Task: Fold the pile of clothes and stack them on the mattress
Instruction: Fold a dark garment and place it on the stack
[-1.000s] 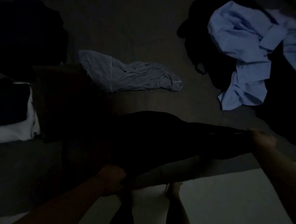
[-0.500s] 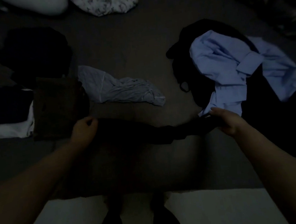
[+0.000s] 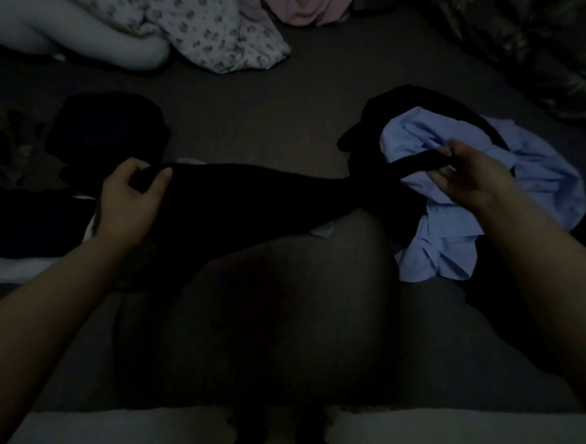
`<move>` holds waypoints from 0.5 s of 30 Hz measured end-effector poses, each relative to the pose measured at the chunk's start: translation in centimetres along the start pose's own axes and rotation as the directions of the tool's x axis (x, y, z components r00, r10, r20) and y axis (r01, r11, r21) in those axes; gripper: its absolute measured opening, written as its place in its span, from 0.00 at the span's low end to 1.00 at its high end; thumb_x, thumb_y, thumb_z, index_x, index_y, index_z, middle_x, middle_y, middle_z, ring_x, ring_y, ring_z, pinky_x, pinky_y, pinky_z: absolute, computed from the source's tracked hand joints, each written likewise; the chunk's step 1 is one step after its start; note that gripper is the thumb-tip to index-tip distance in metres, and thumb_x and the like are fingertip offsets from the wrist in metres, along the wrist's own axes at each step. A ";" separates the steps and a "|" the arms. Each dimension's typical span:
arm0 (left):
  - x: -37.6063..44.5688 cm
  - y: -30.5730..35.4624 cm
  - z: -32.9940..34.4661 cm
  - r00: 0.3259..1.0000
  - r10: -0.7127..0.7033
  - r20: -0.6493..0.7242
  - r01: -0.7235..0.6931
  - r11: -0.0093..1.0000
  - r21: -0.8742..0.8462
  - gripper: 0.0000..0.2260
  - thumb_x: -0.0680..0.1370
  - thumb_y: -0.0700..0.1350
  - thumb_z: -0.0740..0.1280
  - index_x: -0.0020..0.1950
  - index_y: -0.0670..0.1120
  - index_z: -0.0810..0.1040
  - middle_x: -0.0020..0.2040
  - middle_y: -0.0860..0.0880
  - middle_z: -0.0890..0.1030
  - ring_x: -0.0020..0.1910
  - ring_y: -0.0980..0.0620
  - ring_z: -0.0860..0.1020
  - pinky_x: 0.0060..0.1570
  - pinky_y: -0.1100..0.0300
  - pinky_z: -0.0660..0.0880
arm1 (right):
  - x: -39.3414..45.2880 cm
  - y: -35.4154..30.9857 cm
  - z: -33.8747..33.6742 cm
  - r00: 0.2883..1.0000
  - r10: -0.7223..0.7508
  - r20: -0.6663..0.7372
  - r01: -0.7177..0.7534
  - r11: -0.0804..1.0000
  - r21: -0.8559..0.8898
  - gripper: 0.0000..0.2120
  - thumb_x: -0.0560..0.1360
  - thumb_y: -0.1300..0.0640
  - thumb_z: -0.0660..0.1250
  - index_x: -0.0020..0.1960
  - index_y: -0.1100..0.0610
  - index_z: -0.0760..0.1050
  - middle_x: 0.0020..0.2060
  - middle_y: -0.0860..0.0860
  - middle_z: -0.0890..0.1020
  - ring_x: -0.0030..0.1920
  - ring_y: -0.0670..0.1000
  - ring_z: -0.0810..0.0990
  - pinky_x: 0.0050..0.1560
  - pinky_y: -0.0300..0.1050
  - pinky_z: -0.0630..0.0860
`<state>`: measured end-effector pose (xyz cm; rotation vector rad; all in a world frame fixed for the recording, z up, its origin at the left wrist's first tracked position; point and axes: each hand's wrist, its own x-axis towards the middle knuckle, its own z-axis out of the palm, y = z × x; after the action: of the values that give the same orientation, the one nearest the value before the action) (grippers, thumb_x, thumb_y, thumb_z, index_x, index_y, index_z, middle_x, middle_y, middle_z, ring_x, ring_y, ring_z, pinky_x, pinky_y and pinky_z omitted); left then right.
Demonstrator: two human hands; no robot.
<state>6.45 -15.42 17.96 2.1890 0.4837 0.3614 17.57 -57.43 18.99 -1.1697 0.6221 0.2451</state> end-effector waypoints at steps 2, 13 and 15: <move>-1.4 -0.9 -0.3 0.994 0.101 -0.039 -0.100 0.995 0.030 0.10 0.78 0.45 0.65 0.43 0.39 0.74 0.35 0.48 0.75 0.32 0.64 0.72 0.36 0.70 0.68 | -1.0 0.2 -0.6 1.000 0.002 -0.017 -0.001 0.998 0.067 0.12 0.82 0.58 0.54 0.43 0.56 0.71 0.31 0.47 0.81 0.31 0.43 0.81 0.33 0.34 0.78; -20.3 -14.2 5.0 0.489 -0.030 0.872 -0.476 0.828 0.295 0.29 0.78 0.66 0.46 0.49 0.51 0.81 0.46 0.52 0.83 0.44 0.54 0.82 0.38 0.66 0.76 | -0.1 16.2 -14.2 0.947 0.089 -0.308 -0.197 0.919 -0.341 0.08 0.79 0.61 0.59 0.43 0.53 0.72 0.29 0.45 0.82 0.33 0.44 0.80 0.32 0.36 0.79; -22.1 -15.0 6.1 0.416 -0.195 0.888 -0.474 0.787 0.395 0.23 0.79 0.60 0.51 0.65 0.51 0.75 0.64 0.50 0.77 0.62 0.51 0.76 0.57 0.62 0.71 | -0.3 19.0 -17.0 0.981 0.187 -0.051 -0.191 0.890 -0.414 0.18 0.82 0.61 0.55 0.37 0.57 0.77 0.29 0.51 0.79 0.22 0.43 0.77 0.31 0.34 0.75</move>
<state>-13.82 -21.18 0.40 2.6186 -0.3078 -1.0842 2.51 -65.54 0.11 -1.5234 0.7145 0.5610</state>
